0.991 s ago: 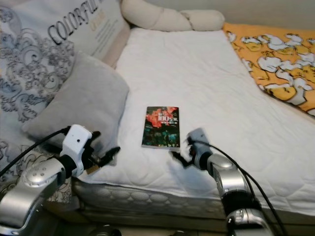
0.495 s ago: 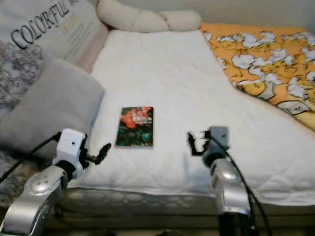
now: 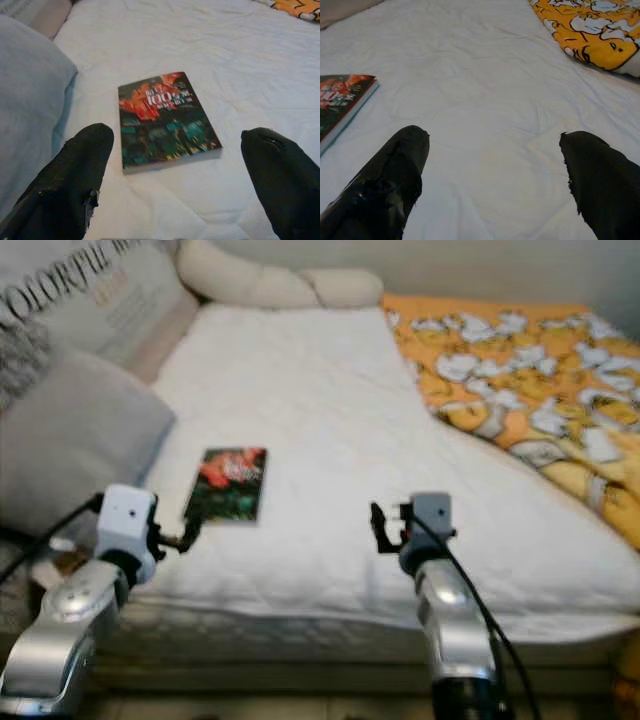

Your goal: Clean up the room

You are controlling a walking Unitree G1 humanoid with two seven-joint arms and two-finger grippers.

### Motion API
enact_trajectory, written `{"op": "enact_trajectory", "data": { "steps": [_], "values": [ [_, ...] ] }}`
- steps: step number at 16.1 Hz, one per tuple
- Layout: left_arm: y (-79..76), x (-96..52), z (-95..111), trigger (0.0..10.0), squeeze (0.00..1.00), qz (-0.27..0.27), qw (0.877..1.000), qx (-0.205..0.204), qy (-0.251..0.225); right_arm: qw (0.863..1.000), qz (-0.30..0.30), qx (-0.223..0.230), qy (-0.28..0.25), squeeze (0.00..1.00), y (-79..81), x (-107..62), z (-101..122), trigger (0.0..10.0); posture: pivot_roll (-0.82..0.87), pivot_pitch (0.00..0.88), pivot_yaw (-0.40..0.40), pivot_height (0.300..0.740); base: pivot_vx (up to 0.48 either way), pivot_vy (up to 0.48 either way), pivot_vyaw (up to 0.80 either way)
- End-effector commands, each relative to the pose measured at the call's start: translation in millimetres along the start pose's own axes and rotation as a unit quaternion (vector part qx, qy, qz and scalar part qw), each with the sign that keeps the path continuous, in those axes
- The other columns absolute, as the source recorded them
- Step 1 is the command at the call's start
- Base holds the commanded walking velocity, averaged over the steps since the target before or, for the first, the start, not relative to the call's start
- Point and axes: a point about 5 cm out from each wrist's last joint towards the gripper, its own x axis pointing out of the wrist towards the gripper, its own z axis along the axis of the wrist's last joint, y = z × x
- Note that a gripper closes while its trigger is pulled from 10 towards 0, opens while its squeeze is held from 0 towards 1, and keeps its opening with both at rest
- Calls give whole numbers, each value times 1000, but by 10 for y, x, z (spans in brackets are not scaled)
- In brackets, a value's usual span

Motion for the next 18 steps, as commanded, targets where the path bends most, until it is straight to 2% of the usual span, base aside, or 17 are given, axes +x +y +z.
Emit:
{"op": "enact_trajectory", "data": {
  "steps": [1,3,4,6,7,11,13,14,18],
  "values": [
    [37,4,7,10000,0,13,1000,1,-1,1000,-1,-6,-8,1000,11,7,43,10000,-35,0,3,740,0,-307,0],
    [42,-42,-13,10000,0,13,1000,0,3,1000,-2,-27,-9,1000,14,9,29,10000,-8,0,-9,740,0,-304,0],
    [76,-40,-39,10000,0,22,1000,15,10,1000,-8,-15,-9,1000,28,9,8,10000,-16,0,-3,740,0,-300,0],
    [78,-17,-5,10000,0,27,1000,1,4,1000,-4,-13,0,1000,67,16,22,10000,-14,0,-4,740,0,-292,0],
    [52,-13,2,10000,0,26,1000,1,3,1000,15,0,-2,1000,98,19,37,10000,-12,0,-4,740,0,-292,0],
    [44,-5,13,10000,0,29,1000,-2,1,1000,22,4,-7,1000,113,22,41,10000,-20,0,-4,740,0,-294,0],
    [38,4,0,10000,0,29,1000,-3,2,1000,21,1,-8,1000,94,19,51,10000,-14,0,-14,740,0,-322,0],
    [43,8,12,10000,0,31,1000,-3,1,1000,8,19,-7,1000,56,26,56,10000,-7,0,-21,740,0,-382,800],
    [74,19,9,10000,0,32,999,-4,0,1000,3,17,-3,1000,32,0,21,10000,-30,0,-6,740,0,-393,108]
  ]
}}
